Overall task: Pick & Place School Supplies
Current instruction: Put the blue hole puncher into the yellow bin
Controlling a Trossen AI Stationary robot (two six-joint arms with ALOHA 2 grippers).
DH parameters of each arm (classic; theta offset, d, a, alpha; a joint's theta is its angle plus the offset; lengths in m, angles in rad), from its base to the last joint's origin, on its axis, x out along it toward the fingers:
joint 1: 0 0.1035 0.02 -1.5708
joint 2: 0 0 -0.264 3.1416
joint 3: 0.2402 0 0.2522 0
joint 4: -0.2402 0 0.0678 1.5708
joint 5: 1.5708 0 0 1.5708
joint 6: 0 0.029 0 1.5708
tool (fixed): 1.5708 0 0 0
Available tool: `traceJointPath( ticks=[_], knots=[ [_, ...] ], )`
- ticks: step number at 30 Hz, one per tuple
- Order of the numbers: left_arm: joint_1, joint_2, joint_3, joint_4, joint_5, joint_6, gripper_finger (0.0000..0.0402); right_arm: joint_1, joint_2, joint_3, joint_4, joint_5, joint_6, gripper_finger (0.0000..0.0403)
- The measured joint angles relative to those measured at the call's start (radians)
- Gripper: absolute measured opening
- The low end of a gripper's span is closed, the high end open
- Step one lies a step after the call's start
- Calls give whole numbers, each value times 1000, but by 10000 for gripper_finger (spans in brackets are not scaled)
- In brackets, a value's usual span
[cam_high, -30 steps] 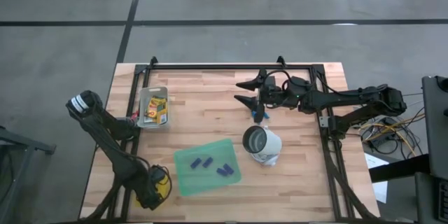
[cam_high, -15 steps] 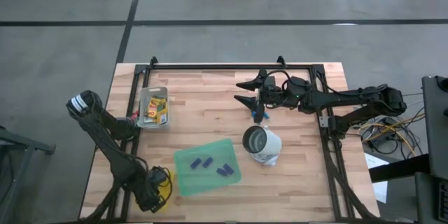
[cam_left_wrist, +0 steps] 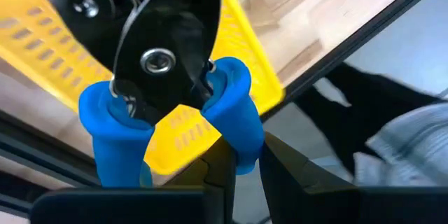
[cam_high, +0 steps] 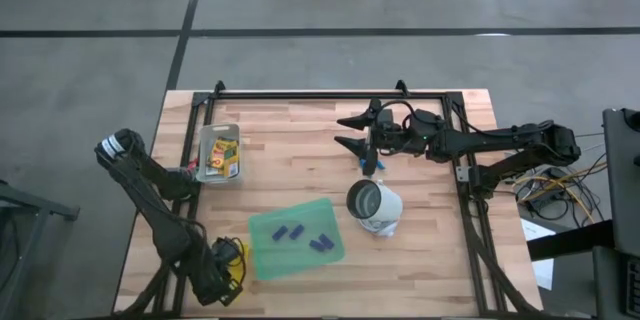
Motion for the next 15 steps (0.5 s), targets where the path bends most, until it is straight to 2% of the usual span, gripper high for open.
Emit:
traceJointPath(
  ticks=[9,15],
  knots=[
    [6,14,-38,78,0,-218,57,0,0,-4,-89,0,-2,228],
    [15,33,-44,139,-55,-253,57,0,0,-5,-110,0,-11,228]
  ],
)
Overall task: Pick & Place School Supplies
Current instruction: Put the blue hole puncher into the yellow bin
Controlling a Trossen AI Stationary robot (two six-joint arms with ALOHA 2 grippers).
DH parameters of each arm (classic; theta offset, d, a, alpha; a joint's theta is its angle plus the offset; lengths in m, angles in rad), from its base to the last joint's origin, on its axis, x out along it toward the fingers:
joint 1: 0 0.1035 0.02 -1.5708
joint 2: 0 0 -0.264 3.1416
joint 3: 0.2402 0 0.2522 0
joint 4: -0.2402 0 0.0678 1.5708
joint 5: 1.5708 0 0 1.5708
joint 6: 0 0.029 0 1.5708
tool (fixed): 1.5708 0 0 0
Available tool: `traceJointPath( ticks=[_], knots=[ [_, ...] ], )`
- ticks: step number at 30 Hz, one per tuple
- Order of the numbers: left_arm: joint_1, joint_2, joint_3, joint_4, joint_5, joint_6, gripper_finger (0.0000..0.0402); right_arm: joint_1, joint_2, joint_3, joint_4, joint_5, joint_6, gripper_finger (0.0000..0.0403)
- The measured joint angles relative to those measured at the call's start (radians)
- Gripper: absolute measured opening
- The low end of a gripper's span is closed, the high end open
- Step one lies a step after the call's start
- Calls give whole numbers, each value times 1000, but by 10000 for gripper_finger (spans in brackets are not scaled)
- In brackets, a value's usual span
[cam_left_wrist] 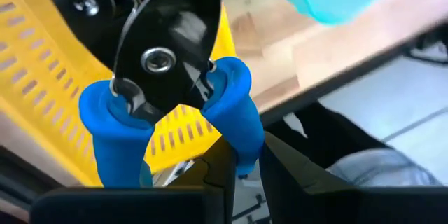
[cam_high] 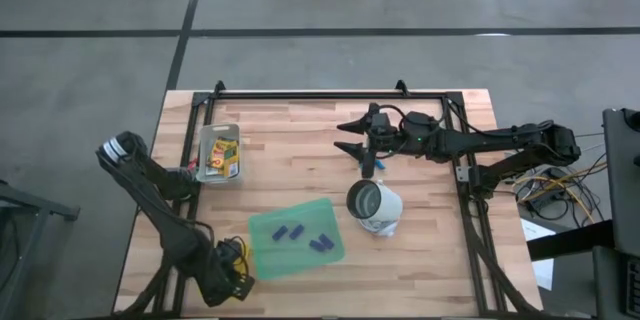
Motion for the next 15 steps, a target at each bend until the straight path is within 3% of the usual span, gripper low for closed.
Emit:
traceJointPath(
  ticks=[9,15],
  knots=[
    [8,55,-49,124,26,-50,57,0,0,0,6,0,-28,228],
    [8,64,-91,121,111,-52,57,0,0,0,5,0,-36,228]
  ],
)
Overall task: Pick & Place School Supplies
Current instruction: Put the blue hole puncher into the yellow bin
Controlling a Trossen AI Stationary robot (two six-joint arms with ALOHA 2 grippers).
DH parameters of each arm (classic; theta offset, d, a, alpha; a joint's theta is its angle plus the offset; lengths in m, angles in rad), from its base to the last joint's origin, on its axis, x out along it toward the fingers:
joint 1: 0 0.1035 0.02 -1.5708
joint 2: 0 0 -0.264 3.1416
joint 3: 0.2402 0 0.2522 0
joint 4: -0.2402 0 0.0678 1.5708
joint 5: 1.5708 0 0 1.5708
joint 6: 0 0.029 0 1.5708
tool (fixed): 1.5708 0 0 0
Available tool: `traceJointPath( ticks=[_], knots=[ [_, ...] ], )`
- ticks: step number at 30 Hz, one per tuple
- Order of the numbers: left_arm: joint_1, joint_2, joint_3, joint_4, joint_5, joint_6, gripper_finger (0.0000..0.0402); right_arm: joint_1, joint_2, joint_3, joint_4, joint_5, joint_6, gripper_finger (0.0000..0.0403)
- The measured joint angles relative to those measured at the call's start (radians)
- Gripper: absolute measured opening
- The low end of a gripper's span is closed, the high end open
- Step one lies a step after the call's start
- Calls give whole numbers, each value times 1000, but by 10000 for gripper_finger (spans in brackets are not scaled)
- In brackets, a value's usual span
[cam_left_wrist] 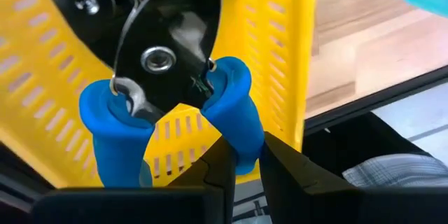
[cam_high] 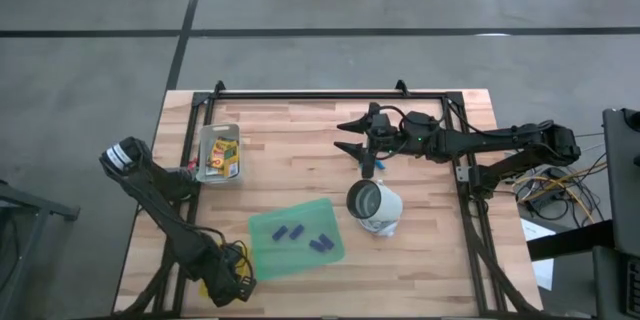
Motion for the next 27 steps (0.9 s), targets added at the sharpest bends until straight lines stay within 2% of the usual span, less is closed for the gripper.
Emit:
traceJointPath(
  ticks=[17,27],
  knots=[
    [5,-12,-40,3,-1,78,60,0,0,0,0,0,-8,228],
    [8,-12,-49,3,7,76,99,0,0,0,0,0,-8,228]
  ],
)
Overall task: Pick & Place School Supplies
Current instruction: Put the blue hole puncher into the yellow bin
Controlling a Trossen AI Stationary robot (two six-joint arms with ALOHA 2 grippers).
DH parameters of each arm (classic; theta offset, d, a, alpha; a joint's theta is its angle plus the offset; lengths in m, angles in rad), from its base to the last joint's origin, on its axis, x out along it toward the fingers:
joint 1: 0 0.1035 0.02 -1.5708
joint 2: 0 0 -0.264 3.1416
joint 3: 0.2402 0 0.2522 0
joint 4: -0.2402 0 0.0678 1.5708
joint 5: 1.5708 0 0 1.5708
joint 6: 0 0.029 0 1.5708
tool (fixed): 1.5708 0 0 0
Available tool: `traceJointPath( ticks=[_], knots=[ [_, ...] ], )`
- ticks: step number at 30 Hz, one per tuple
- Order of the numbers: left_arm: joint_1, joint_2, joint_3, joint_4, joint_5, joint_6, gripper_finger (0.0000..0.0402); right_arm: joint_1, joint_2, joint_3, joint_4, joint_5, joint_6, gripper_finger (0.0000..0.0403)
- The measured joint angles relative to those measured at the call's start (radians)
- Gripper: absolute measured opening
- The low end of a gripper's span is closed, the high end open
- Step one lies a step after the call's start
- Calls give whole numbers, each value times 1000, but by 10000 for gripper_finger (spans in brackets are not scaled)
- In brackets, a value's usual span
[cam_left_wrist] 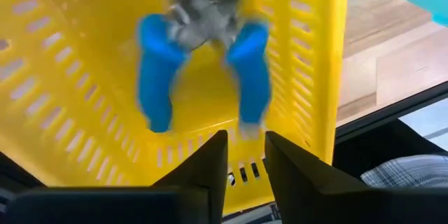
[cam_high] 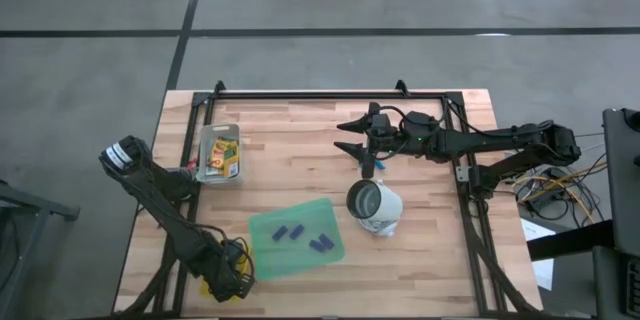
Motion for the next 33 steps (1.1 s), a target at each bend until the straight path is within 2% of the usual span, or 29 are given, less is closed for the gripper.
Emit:
traceJointPath(
  ticks=[7,14,18,22,27,31,33],
  knots=[
    [3,-5,0,-1,3,-3,131,0,0,0,-1,0,0,228],
    [3,-53,0,-2,2,-5,140,0,0,0,-2,0,0,228],
    [3,-122,0,-7,-60,-5,140,0,0,0,-2,0,0,228],
    [3,-214,0,-30,-233,-11,139,0,0,-1,-8,0,-21,228],
    [4,-327,0,-71,-574,-20,138,0,0,-1,-8,0,-64,228],
    [27,-380,0,-80,-878,121,137,0,-1,-1,-25,1,-79,228],
    [66,-386,6,-78,-943,240,137,0,-1,-1,-39,1,-87,228]
  ],
)
